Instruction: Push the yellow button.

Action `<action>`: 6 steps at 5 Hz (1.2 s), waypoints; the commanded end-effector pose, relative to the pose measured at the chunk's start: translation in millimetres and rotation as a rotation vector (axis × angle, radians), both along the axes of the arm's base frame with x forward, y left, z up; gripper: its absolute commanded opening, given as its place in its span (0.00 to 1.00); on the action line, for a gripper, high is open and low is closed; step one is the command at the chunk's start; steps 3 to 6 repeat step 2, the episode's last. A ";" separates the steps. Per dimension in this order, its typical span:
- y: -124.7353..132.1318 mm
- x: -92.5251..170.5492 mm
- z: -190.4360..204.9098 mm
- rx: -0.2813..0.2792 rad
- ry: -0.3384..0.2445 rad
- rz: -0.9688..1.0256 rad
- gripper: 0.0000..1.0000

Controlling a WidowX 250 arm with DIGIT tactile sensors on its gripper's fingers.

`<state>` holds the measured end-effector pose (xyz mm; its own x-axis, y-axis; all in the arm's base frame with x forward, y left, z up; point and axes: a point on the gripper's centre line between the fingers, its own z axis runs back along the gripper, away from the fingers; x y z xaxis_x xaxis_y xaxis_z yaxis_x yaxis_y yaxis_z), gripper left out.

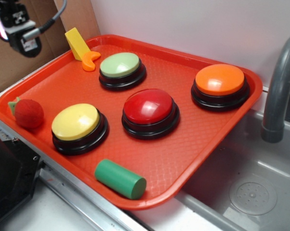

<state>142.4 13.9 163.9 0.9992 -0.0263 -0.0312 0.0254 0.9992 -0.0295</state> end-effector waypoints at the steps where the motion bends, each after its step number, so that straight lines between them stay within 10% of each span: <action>1: 2.7 16.0 11.1 0.004 -0.019 0.045 1.00; 6: 3.9 19.8 13.2 0.029 -0.008 0.046 1.00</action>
